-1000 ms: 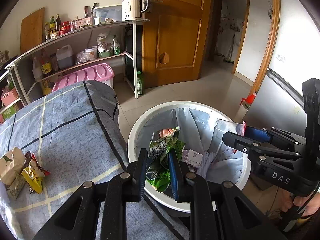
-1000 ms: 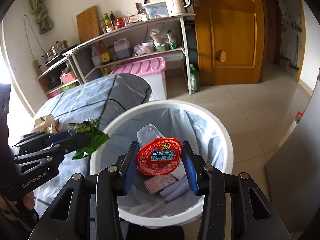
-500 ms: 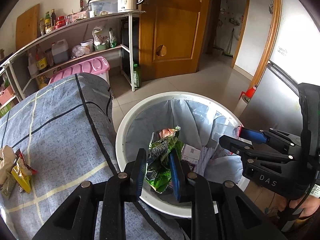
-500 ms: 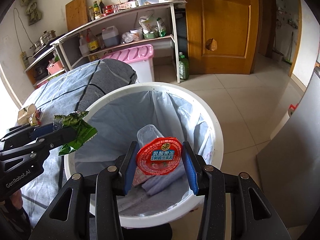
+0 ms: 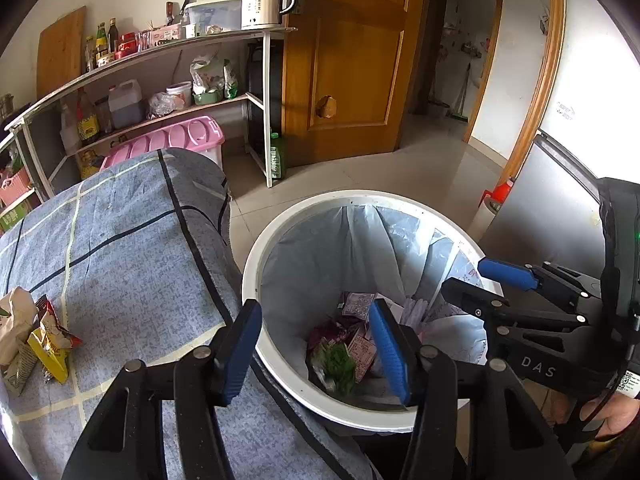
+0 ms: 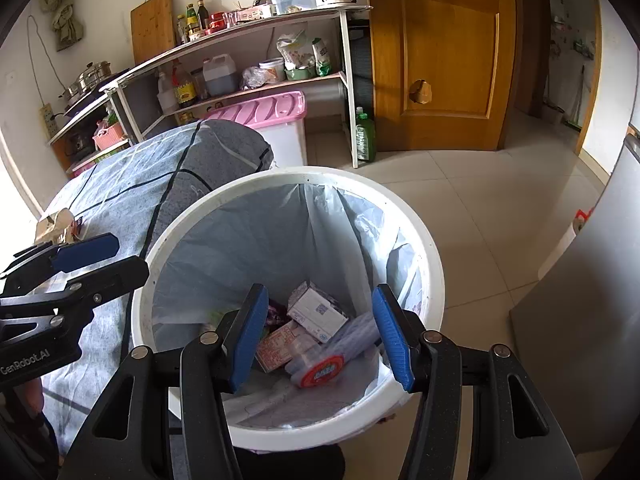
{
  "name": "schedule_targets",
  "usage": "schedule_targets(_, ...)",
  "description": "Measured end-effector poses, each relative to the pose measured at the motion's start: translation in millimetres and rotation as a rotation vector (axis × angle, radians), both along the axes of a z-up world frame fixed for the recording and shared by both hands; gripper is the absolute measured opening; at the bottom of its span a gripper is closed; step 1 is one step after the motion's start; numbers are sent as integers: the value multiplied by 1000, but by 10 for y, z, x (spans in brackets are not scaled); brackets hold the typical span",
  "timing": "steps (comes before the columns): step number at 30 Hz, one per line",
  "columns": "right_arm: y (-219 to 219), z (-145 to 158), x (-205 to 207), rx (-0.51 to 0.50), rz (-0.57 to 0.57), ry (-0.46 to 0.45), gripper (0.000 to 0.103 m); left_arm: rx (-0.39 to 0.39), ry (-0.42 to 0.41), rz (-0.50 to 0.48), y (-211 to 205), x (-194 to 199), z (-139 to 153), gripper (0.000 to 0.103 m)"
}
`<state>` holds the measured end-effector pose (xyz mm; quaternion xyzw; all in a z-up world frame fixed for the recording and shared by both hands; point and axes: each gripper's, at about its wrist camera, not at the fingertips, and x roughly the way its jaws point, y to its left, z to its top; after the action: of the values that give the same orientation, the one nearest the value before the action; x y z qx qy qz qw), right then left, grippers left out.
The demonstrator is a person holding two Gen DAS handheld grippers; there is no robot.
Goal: Collect trash
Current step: 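Move both open grippers back over the table toward the remaining trash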
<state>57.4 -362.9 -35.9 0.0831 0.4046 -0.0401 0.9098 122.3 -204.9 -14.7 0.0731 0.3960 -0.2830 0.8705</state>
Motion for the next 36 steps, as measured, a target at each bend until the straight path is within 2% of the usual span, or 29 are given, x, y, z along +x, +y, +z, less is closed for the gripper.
schedule_targets(8, 64, 92, -34, -1, 1, -16, 55, -34, 1, 15, 126, -36, 74, 61)
schedule_targets(14, 231, 224, -30, 1, 29, -56, 55, -48, -30, 58, 384, -105, 200, 61)
schedule_targets(20, 528, 312, 25, 24, 82, -91, 55, -58, -61, 152, 841, -149, 309, 61)
schedule_targets(23, 742, 337, 77, 34, 127, -96, 55, -36, -80, 218, 1112, -166, 320, 61)
schedule_targets(29, 1134, 350, 190, 48, 205, -100, 55, -28, -75, 355, 1692, -172, 284, 61)
schedule_targets(36, 1573, 316, 350, 66, 296, -90, 55, -17, -73, 464, 2242, -226, 229, 61)
